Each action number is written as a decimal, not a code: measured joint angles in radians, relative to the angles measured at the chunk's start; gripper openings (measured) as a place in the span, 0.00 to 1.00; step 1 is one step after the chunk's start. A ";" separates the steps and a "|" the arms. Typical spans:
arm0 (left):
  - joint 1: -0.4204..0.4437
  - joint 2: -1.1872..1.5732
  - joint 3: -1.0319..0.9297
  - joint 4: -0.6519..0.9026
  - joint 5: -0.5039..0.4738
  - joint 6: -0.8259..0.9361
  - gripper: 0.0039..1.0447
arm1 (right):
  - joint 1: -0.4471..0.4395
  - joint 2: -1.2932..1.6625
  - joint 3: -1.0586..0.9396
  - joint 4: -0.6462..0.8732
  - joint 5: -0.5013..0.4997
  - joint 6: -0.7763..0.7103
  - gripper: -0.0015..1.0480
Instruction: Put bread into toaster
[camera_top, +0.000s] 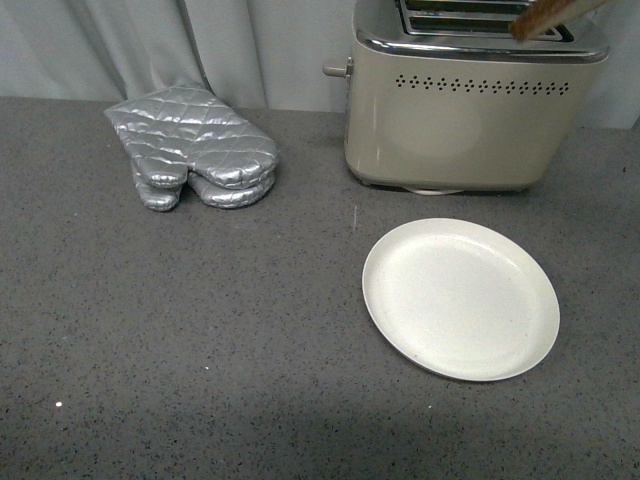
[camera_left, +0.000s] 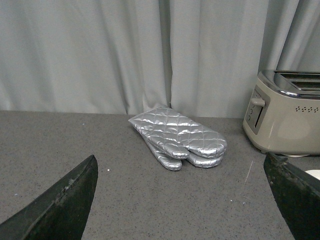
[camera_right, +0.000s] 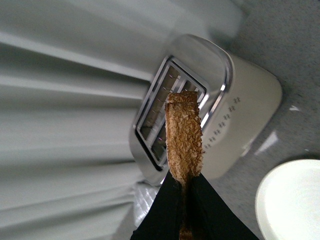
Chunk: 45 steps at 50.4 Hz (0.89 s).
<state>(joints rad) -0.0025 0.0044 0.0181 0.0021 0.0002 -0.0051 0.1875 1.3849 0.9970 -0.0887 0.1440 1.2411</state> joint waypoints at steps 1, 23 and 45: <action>0.000 0.000 0.000 0.000 0.000 0.000 0.94 | 0.004 0.003 0.006 0.003 0.013 0.005 0.01; 0.000 0.000 0.000 0.000 0.000 0.000 0.94 | 0.087 0.251 0.220 -0.011 0.152 0.287 0.01; 0.000 0.000 0.000 0.000 0.000 0.000 0.94 | 0.091 0.393 0.311 -0.060 0.166 0.360 0.01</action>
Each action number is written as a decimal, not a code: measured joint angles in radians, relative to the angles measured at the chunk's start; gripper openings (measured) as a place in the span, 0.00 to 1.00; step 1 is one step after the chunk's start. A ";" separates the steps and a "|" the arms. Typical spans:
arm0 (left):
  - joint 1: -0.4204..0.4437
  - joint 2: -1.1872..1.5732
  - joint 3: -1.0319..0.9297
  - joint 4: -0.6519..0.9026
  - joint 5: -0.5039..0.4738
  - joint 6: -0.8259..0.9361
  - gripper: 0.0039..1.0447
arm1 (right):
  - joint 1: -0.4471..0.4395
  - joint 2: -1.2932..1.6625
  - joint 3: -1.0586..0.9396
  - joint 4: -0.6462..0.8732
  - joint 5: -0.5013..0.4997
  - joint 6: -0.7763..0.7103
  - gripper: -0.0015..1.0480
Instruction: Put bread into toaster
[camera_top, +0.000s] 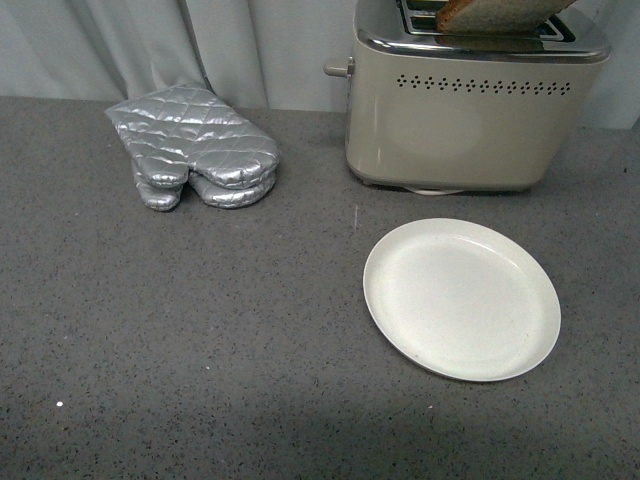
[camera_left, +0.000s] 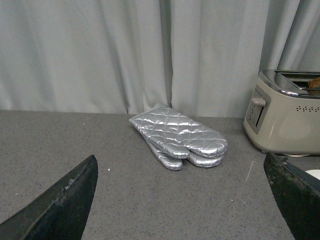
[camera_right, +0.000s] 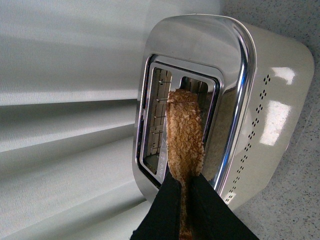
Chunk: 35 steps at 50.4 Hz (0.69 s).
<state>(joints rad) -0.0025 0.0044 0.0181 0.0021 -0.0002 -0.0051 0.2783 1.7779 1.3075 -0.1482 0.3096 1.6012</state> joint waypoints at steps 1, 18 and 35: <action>0.000 0.000 0.000 0.000 0.000 0.000 0.94 | 0.000 0.006 0.006 -0.002 0.000 0.000 0.01; 0.000 0.000 0.000 0.000 0.000 0.000 0.94 | -0.002 0.105 0.121 -0.041 -0.001 -0.100 0.14; 0.000 0.000 0.000 0.000 0.000 0.000 0.94 | -0.013 0.072 0.100 0.208 0.079 -0.548 0.61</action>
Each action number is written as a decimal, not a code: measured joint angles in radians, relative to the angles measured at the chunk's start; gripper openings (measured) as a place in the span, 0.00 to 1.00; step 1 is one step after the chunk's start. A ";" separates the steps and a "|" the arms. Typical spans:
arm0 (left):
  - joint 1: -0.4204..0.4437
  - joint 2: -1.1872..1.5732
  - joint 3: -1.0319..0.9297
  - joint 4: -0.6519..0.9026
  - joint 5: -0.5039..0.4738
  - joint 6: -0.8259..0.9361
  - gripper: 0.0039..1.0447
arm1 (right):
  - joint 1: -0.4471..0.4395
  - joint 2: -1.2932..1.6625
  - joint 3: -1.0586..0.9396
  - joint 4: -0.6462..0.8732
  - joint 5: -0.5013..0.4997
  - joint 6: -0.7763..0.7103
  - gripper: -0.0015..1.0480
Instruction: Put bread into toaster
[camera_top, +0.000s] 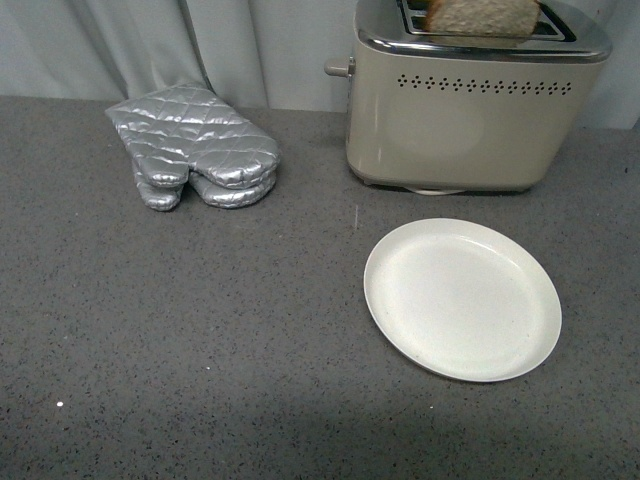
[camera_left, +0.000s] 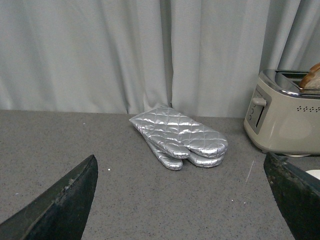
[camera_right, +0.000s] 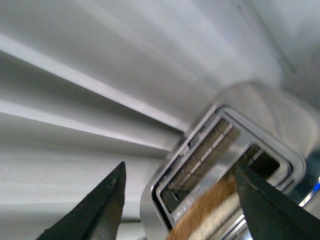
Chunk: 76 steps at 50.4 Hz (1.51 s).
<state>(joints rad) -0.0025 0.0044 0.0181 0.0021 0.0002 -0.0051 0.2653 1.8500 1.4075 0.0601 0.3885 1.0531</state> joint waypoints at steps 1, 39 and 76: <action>0.000 0.000 0.000 0.000 0.000 0.000 0.94 | 0.000 -0.011 -0.014 0.025 0.005 -0.033 0.65; 0.000 0.000 0.000 0.000 0.000 0.000 0.94 | -0.227 -0.661 -0.983 0.726 -0.251 -1.264 0.83; 0.000 0.000 0.000 0.000 0.000 0.000 0.94 | -0.264 -1.186 -1.340 0.529 -0.387 -1.064 0.01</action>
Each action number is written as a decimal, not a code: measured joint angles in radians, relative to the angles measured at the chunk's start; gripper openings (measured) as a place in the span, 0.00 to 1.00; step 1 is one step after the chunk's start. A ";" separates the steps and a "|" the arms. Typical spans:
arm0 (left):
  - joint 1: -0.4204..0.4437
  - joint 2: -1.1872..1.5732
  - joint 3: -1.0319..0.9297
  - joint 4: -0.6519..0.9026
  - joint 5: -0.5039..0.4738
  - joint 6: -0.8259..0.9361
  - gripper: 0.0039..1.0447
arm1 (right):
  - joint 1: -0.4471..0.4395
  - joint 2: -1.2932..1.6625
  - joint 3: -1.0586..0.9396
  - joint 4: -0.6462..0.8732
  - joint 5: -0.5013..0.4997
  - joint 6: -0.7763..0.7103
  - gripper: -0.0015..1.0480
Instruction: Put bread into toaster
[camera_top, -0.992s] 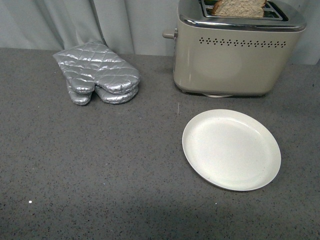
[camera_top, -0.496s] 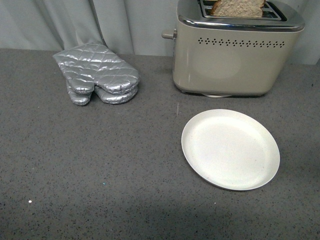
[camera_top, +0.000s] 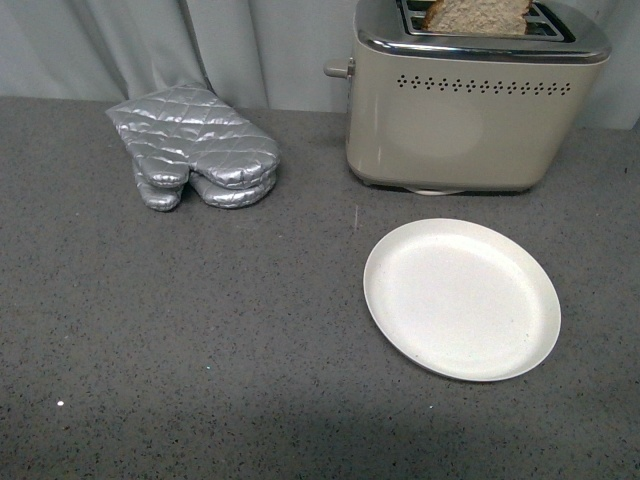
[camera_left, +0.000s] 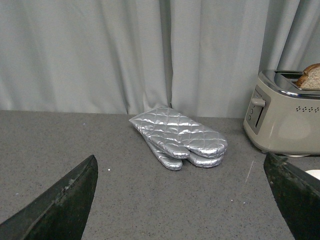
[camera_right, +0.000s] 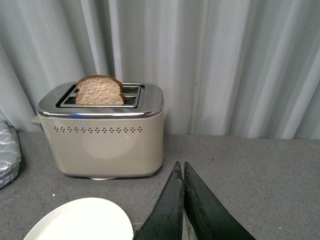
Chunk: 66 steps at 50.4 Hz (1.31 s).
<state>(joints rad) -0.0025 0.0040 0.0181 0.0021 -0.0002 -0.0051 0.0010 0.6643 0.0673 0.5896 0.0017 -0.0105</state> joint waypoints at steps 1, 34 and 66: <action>0.000 0.000 0.000 0.000 0.000 0.000 0.94 | 0.000 -0.011 -0.003 -0.008 0.000 0.000 0.01; 0.000 0.000 0.000 0.000 0.000 0.000 0.94 | 0.000 -0.314 -0.063 -0.238 0.000 0.000 0.01; 0.000 0.000 0.000 0.000 0.000 0.000 0.94 | 0.000 -0.652 -0.062 -0.583 -0.001 0.000 0.01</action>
<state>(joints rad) -0.0025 0.0040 0.0181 0.0021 -0.0002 -0.0051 0.0010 0.0120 0.0051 0.0063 0.0010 -0.0105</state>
